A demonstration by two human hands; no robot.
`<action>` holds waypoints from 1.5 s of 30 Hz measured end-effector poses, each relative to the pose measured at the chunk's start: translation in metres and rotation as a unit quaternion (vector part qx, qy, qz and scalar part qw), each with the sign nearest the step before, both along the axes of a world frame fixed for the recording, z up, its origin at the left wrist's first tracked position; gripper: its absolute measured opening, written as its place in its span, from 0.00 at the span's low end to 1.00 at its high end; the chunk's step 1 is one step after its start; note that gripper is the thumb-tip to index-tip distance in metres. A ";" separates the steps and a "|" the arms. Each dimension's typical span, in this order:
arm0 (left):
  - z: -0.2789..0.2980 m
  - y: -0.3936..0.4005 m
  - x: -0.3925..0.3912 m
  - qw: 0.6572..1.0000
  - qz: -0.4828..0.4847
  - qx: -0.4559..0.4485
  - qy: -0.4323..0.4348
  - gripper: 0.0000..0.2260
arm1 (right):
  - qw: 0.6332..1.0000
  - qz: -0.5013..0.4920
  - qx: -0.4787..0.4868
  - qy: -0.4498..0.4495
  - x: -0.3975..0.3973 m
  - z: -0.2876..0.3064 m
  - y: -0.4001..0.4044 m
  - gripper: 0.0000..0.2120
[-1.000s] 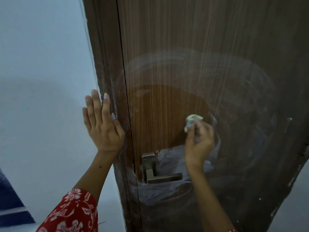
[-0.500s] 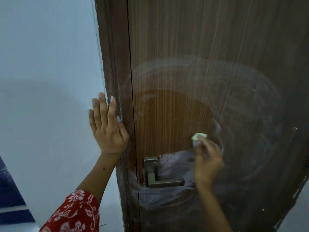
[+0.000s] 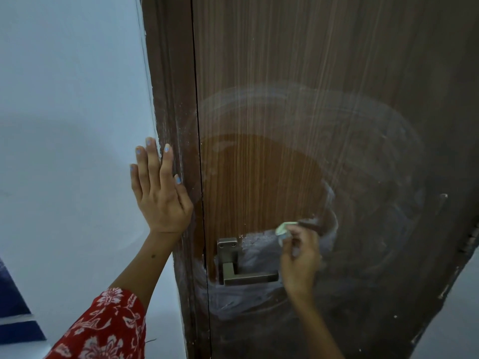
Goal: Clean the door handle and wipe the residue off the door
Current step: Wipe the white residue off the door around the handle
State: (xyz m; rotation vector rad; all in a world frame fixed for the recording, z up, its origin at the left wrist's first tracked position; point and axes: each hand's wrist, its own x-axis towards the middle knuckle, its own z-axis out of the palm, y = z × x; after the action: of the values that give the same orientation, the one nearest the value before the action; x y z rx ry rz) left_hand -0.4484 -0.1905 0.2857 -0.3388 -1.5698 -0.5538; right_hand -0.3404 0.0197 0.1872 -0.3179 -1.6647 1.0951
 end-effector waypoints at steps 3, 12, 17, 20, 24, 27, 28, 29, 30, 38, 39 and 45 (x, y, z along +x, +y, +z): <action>-0.001 -0.001 0.000 1.000 0.001 0.000 0.000 0.22 | 0.998 -0.010 -0.058 0.021 0.002 -0.005 0.017 0.08; -0.001 0.000 -0.001 1.000 0.005 0.001 0.003 0.23 | 0.997 -0.045 -0.045 0.044 -0.001 0.010 0.019 0.08; -0.001 0.000 0.000 1.000 0.005 -0.001 0.000 0.22 | 0.988 -0.080 -0.112 0.062 -0.009 0.031 0.015 0.06; -0.002 -0.001 0.000 1.000 0.006 -0.001 0.000 0.22 | 0.999 -0.007 -0.018 0.038 -0.006 0.013 0.003 0.06; 0.000 0.000 0.001 1.000 0.007 0.000 0.002 0.22 | 0.923 -0.081 -0.350 0.134 -0.012 0.018 0.044 0.10; -0.001 0.000 0.000 1.000 0.004 -0.001 0.005 0.22 | 0.970 -0.090 -0.201 0.101 -0.014 0.020 0.030 0.07; -0.001 -0.001 -0.001 1.000 0.006 0.000 0.004 0.22 | 0.989 -0.062 -0.106 0.082 -0.013 0.014 0.023 0.07; -0.001 -0.001 -0.001 1.000 0.006 0.000 0.001 0.22 | 0.997 -0.039 -0.037 0.062 -0.009 0.006 0.022 0.07; -0.002 -0.001 -0.001 1.000 0.004 0.000 0.001 0.22 | 0.998 -0.038 -0.015 0.052 -0.007 0.000 0.029 0.07; -0.001 -0.001 -0.002 1.000 0.007 0.003 0.004 0.22 | 0.983 -0.061 -0.156 0.068 -0.010 -0.001 0.041 0.08; -0.002 -0.001 -0.002 1.000 0.006 0.003 0.002 0.22 | 0.989 -0.039 -0.129 0.060 -0.007 -0.004 0.038 0.08; -0.002 0.000 -0.001 1.000 0.006 0.003 0.008 0.22 | 0.923 -0.116 -0.341 0.139 -0.010 0.023 0.065 0.09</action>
State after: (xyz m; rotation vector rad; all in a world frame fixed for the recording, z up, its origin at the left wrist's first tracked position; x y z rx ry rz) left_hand -0.4498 -0.1908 0.2837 -0.3279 -1.5535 -0.5457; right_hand -0.3499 0.0847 0.2103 -0.7469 -0.9242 1.4364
